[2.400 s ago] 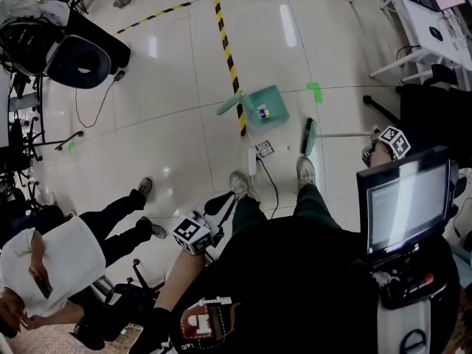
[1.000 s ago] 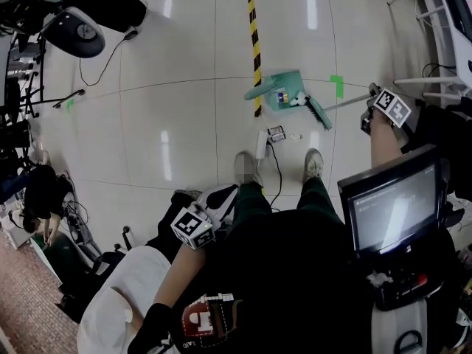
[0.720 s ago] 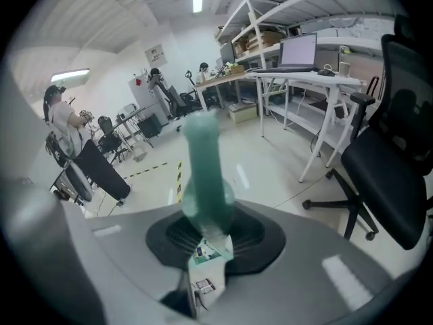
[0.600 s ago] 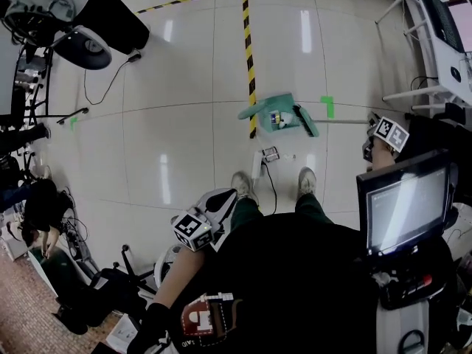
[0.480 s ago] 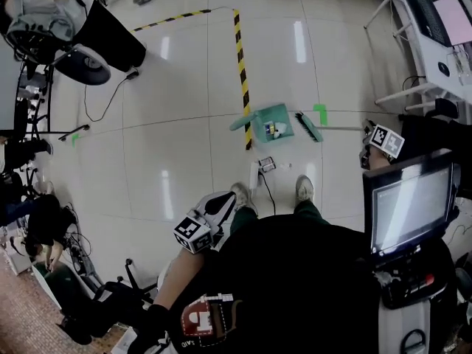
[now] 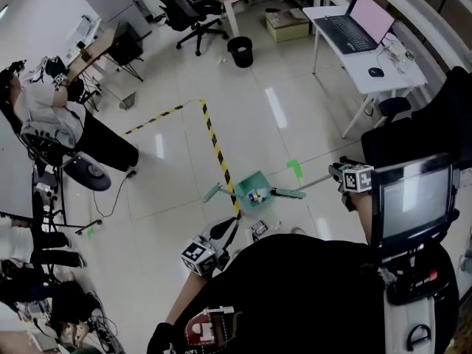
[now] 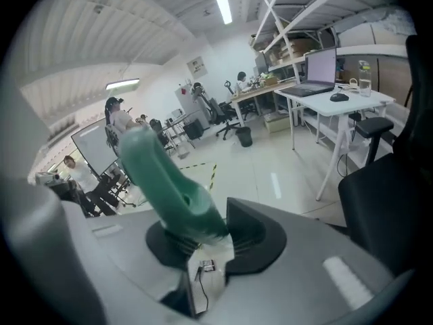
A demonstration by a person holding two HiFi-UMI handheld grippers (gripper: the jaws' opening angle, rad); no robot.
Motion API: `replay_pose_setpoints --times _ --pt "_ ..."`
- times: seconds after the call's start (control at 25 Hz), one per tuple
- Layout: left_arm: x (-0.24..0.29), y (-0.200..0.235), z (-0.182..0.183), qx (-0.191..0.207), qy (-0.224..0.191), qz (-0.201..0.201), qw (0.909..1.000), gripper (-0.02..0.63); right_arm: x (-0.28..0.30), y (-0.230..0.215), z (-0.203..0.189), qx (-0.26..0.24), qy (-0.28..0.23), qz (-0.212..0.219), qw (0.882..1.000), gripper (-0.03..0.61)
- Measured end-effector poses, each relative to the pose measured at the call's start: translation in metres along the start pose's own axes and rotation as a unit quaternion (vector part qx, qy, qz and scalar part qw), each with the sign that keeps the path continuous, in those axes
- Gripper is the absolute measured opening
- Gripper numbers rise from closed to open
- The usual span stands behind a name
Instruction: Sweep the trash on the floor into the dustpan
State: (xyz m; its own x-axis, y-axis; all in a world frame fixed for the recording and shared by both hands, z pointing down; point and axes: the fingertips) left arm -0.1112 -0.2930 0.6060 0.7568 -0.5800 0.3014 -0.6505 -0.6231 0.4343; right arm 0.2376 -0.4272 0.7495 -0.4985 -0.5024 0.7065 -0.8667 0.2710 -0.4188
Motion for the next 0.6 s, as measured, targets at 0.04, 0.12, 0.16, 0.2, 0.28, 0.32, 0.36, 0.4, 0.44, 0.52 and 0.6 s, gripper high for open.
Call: replay_pose_setpoints --times 0.04,0.12,0.16,0.2,0.28,0.32,0.36,0.4,0.44,0.52,0.6 --pt "0.015 -0.004 0.008 0.003 -0.003 -0.005 1.0000 -0.002 -0.004 -0.007 0.001 0.009 -0.005 0.011 1.000 0.075" --pt "0.033 -0.016 0.023 0.001 -0.019 -0.017 0.9997 -0.002 -0.015 -0.011 -0.003 0.022 -0.009 0.030 0.999 0.074" --pt "0.039 -0.022 0.027 0.001 -0.024 -0.024 0.9994 -0.002 -0.021 -0.010 -0.007 0.027 -0.010 0.039 0.999 0.074" --pt "0.044 -0.026 0.028 0.004 -0.024 -0.029 0.9993 -0.002 -0.028 -0.009 -0.011 0.033 -0.012 0.046 0.998 0.074" --pt "0.052 -0.029 0.026 0.017 -0.016 -0.040 0.9989 -0.002 -0.042 -0.005 -0.012 0.045 -0.024 0.052 0.997 0.074" --pt "0.055 -0.028 0.026 0.024 -0.013 -0.049 0.9984 -0.002 -0.049 -0.004 -0.011 0.049 -0.032 0.050 0.997 0.072" --pt "0.055 -0.027 0.027 0.031 -0.012 -0.060 0.9977 -0.002 -0.055 0.000 -0.011 0.052 -0.040 0.046 0.997 0.072" --pt "0.051 -0.025 0.030 0.038 -0.014 -0.071 0.9967 -0.002 -0.060 0.006 -0.012 0.052 -0.048 0.041 0.997 0.071" --pt "0.042 -0.021 0.032 0.045 -0.016 -0.081 0.9956 -0.002 -0.065 0.015 -0.015 0.052 -0.056 0.035 0.996 0.071" --pt "0.017 -0.011 0.034 0.055 -0.018 -0.101 0.9932 -0.002 -0.075 0.034 -0.022 0.051 -0.069 0.023 0.996 0.071" --pt "0.005 -0.009 0.033 0.060 -0.017 -0.118 0.9911 -0.002 -0.087 0.045 -0.031 0.049 -0.077 0.015 0.996 0.069"
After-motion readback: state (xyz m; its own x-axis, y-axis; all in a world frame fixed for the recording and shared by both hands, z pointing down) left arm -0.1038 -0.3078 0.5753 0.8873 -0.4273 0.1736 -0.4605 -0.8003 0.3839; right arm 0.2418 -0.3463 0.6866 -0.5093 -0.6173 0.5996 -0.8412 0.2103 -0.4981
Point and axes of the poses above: the fingertips, and each gripper's own axes: x forward along the fingers, y to its left, z out of its top, and after that the axes turned 1 degree about z, right-handed
